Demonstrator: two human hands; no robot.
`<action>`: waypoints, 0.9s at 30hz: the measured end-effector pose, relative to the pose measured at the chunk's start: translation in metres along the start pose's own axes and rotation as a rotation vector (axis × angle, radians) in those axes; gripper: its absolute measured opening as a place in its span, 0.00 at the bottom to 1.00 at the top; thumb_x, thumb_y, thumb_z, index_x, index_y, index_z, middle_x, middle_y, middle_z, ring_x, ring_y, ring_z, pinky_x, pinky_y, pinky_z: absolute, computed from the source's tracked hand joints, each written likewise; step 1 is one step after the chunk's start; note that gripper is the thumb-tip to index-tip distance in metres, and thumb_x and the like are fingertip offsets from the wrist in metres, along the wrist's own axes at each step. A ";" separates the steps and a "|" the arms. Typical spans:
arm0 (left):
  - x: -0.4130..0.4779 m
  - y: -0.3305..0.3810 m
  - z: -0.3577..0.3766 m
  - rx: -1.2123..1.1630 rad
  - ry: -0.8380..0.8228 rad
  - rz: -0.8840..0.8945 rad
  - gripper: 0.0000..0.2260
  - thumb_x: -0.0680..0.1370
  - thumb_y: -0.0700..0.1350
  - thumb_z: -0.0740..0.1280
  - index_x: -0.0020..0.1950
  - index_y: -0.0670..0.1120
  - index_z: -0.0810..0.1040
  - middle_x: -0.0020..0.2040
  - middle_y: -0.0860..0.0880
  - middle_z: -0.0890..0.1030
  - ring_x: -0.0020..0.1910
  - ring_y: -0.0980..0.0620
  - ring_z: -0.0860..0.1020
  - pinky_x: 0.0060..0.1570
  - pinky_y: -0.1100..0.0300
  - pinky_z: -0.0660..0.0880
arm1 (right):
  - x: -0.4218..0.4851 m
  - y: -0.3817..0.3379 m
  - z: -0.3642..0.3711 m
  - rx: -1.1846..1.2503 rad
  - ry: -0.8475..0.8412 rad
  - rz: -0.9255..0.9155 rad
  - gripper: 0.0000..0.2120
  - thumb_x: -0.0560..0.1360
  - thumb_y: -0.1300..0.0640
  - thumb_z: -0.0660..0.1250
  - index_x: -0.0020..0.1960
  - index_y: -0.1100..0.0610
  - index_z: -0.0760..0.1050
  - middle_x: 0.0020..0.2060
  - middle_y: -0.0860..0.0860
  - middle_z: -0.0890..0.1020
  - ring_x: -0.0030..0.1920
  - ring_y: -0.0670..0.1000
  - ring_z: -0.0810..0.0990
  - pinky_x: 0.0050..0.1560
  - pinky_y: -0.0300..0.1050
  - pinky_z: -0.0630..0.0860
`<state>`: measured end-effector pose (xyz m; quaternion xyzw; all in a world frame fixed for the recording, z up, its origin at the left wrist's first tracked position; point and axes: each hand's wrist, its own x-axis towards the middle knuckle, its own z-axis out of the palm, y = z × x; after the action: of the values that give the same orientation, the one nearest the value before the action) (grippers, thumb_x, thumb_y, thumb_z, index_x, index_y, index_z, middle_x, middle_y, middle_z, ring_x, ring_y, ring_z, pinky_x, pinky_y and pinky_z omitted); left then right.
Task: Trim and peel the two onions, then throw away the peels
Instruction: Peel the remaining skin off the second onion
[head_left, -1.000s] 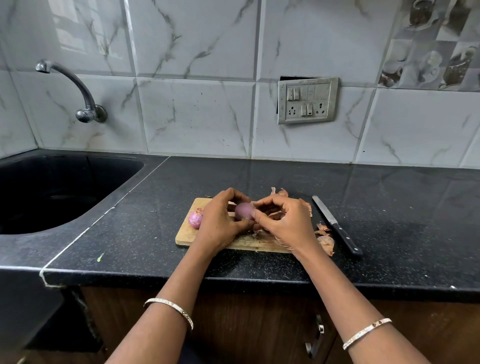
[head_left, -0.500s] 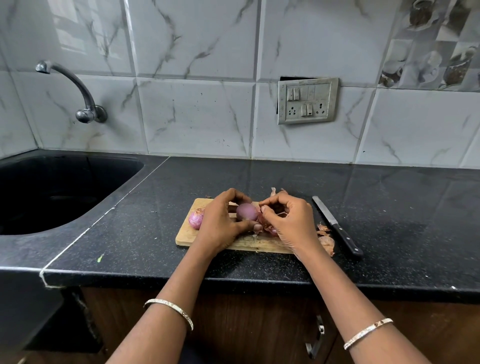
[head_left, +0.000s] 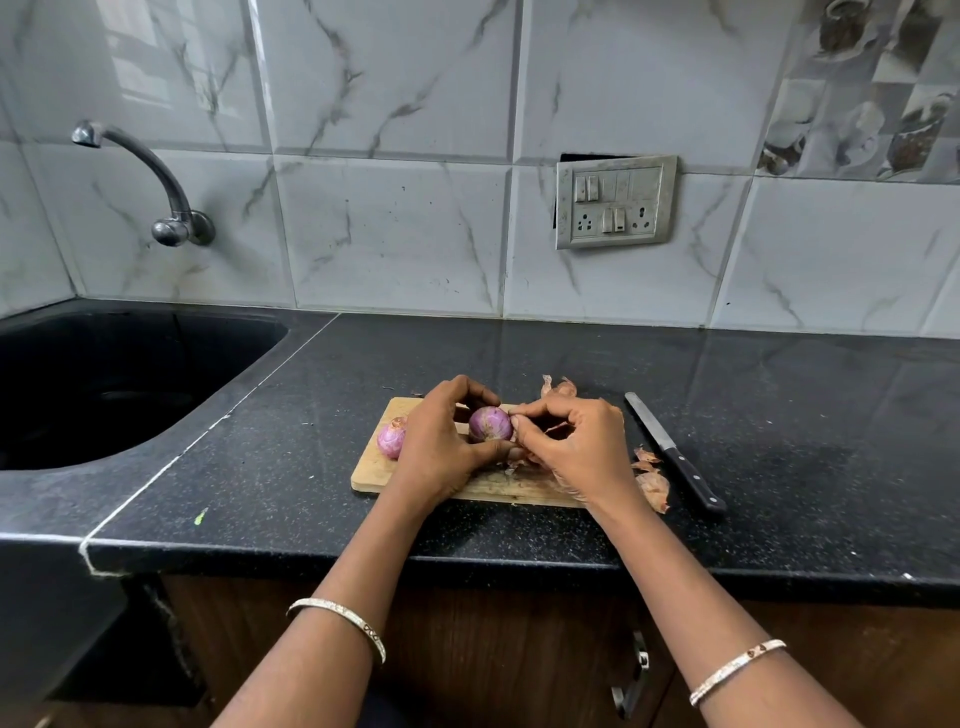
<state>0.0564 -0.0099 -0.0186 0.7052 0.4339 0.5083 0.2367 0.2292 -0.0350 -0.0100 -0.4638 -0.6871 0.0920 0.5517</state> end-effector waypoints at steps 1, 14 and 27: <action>0.000 0.000 0.000 0.000 0.000 0.000 0.24 0.60 0.48 0.86 0.51 0.51 0.79 0.50 0.53 0.82 0.50 0.52 0.81 0.48 0.47 0.82 | 0.000 0.000 0.001 -0.009 0.006 -0.001 0.04 0.71 0.62 0.77 0.45 0.56 0.88 0.38 0.46 0.88 0.39 0.43 0.85 0.41 0.35 0.80; 0.001 -0.001 0.000 -0.050 0.007 -0.003 0.25 0.62 0.47 0.85 0.53 0.51 0.79 0.54 0.54 0.82 0.52 0.54 0.82 0.50 0.53 0.82 | 0.002 0.008 0.006 -0.156 0.083 0.013 0.03 0.73 0.61 0.72 0.45 0.54 0.82 0.38 0.46 0.83 0.40 0.43 0.81 0.40 0.33 0.75; 0.001 -0.001 -0.003 -0.048 -0.038 0.077 0.22 0.61 0.38 0.84 0.48 0.54 0.80 0.52 0.52 0.79 0.52 0.56 0.80 0.55 0.58 0.79 | -0.001 -0.002 0.005 -0.023 -0.061 0.051 0.09 0.75 0.47 0.74 0.51 0.51 0.84 0.41 0.42 0.85 0.44 0.40 0.83 0.43 0.34 0.78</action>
<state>0.0536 -0.0087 -0.0181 0.7248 0.3898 0.5139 0.2420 0.2242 -0.0350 -0.0117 -0.4843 -0.6928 0.1121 0.5225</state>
